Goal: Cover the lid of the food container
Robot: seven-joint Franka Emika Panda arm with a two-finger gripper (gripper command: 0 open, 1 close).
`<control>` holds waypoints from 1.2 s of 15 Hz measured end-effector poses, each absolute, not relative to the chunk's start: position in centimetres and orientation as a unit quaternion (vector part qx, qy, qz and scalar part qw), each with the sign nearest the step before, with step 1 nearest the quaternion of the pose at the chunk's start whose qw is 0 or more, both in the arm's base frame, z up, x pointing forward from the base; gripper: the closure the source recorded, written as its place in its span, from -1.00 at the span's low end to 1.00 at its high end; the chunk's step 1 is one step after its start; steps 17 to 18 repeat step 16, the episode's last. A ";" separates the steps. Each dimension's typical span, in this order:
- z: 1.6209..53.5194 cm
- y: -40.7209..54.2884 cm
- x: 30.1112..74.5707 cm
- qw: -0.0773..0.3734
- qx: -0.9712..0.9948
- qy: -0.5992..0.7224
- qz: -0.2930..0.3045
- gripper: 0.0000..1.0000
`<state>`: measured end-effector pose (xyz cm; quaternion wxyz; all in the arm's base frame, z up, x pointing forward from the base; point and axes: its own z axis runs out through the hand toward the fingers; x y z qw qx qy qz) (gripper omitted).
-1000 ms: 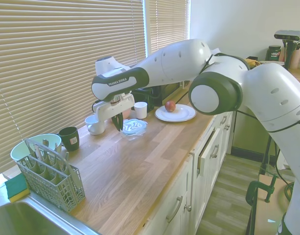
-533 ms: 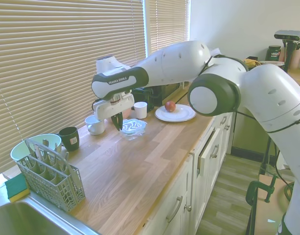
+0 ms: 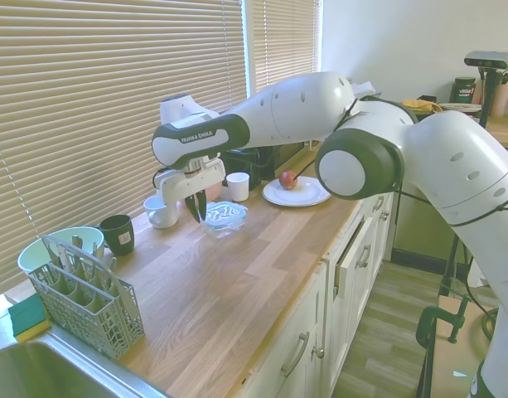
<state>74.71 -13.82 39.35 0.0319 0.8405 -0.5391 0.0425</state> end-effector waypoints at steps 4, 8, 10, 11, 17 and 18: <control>40.1 -14.0 74.9 0.026 0.839 -0.540 0.051 -1.00; 43.6 -13.0 74.1 0.002 0.852 -0.519 0.074 -1.00; 47.0 -12.1 71.9 -0.012 0.867 -0.493 0.072 -1.00; 48.2 -12.0 70.7 -0.014 0.875 -0.479 0.068 -1.00; 49.4 -12.2 64.2 -0.012 0.902 -0.430 0.030 -1.00; 49.4 -12.2 64.2 -0.012 0.902 -0.430 0.030 -1.00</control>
